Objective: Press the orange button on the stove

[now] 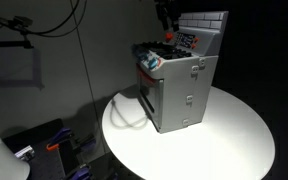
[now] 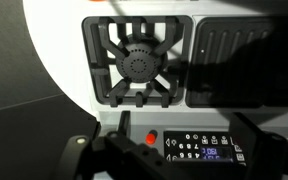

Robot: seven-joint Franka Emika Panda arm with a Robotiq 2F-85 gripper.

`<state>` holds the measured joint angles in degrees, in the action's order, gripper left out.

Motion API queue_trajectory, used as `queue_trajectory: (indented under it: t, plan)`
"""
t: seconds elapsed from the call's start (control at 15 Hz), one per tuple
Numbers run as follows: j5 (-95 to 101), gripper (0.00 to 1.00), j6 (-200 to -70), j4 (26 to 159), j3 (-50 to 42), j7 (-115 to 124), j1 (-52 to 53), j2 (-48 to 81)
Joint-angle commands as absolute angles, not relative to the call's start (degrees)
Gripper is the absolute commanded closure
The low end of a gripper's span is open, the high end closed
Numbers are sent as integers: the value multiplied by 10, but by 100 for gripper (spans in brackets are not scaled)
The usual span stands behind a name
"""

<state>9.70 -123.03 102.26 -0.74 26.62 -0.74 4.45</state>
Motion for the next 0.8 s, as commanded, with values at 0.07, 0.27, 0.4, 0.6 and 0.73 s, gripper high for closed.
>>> queue_trajectory:
  t: [0.07, 0.27, 0.4, 0.6, 0.73]
  plan:
    - [108, 0, -1220, 963, -18, 281, -4, 83]
    - [111, 0, -1225, 945, -26, 282, -3, 98]
    - [111, 0, -1225, 935, -31, 285, -3, 108]
    - [106, 0, -1221, 921, -39, 284, -4, 123]
    - [106, 0, -1220, 914, -45, 284, -4, 133]
